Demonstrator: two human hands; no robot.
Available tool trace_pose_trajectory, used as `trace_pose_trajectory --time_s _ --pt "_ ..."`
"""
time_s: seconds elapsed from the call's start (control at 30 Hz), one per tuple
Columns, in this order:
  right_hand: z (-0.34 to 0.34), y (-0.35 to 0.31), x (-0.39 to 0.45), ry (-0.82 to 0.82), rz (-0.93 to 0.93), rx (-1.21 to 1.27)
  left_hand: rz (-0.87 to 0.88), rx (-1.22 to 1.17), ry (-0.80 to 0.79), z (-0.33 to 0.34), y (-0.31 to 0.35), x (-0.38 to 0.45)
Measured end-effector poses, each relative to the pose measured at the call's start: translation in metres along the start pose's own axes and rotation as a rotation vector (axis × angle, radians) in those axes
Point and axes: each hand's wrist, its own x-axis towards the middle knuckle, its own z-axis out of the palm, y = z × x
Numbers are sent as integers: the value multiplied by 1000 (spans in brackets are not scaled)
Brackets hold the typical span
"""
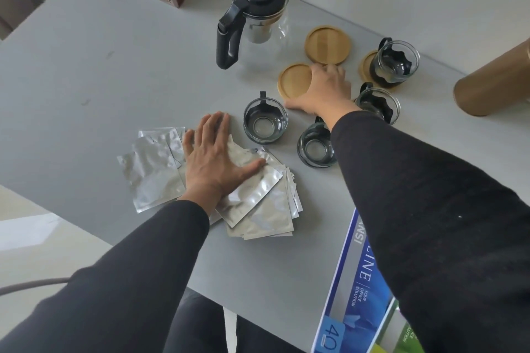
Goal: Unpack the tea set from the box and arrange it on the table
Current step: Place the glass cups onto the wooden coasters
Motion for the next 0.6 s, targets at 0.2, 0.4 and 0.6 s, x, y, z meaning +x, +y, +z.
trace_pose_trajectory --time_s 0.2,0.4,0.6 --pt "-10 6 -21 126 -23 168 -14 -6 -8 2 -2 1" --pt "5 2 -86 613 39 460 11 -43 -21 0 -5 1" --pt "49 0 -133 772 191 590 31 -28 -19 1 -6 0"
